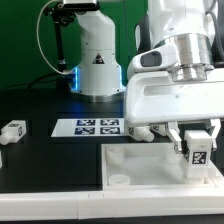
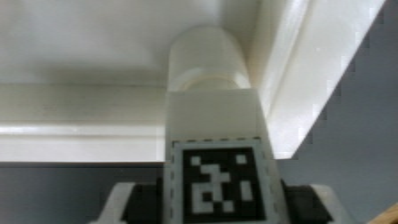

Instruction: Assemble one leg

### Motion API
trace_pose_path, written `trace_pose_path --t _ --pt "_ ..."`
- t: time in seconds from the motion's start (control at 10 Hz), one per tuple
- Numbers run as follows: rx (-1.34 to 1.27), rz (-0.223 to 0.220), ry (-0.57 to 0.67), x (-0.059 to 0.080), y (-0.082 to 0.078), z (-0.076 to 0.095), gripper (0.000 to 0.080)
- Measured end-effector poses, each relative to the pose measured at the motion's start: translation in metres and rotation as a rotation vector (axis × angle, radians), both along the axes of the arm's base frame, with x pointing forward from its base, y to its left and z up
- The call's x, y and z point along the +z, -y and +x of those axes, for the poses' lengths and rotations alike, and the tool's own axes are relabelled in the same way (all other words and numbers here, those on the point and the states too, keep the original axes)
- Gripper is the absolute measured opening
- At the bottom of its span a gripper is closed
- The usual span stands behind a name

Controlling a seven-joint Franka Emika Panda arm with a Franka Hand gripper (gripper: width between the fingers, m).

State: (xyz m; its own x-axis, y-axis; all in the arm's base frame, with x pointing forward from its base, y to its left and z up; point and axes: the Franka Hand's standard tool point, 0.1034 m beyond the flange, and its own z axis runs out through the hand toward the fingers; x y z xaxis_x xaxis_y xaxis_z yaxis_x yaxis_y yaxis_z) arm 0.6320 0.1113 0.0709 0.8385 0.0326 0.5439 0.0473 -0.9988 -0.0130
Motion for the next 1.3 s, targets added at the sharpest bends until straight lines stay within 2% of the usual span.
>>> trace_pose_path --t 0.2,0.3,0.4,0.5,0.6,0.7,0.8,1.0,1.1,1.3 --pt "0.000 0.000 0.001 0.000 0.000 0.000 0.0284" --pt "0.000 0.000 0.000 0.000 0.000 0.000 0.0356" --pt "0.001 0.000 -0.012 -0.001 0.000 -0.001 0.0356" --pt "0.001 0.003 -0.042 -0.001 0.000 -0.001 0.0537" --pt "0.003 0.003 -0.063 0.006 0.005 0.001 0.0537" --pt "0.000 0.013 -0.115 0.010 0.004 -0.001 0.0630" --pt "-0.002 0.031 -0.247 0.011 -0.001 -0.002 0.0644" --pt "-0.010 0.048 -0.404 0.016 0.001 0.004 0.0649" --pt "-0.016 0.054 -0.492 0.015 -0.002 0.002 0.0649" --pt "-0.012 0.053 -0.529 0.010 -0.005 0.005 0.0649"
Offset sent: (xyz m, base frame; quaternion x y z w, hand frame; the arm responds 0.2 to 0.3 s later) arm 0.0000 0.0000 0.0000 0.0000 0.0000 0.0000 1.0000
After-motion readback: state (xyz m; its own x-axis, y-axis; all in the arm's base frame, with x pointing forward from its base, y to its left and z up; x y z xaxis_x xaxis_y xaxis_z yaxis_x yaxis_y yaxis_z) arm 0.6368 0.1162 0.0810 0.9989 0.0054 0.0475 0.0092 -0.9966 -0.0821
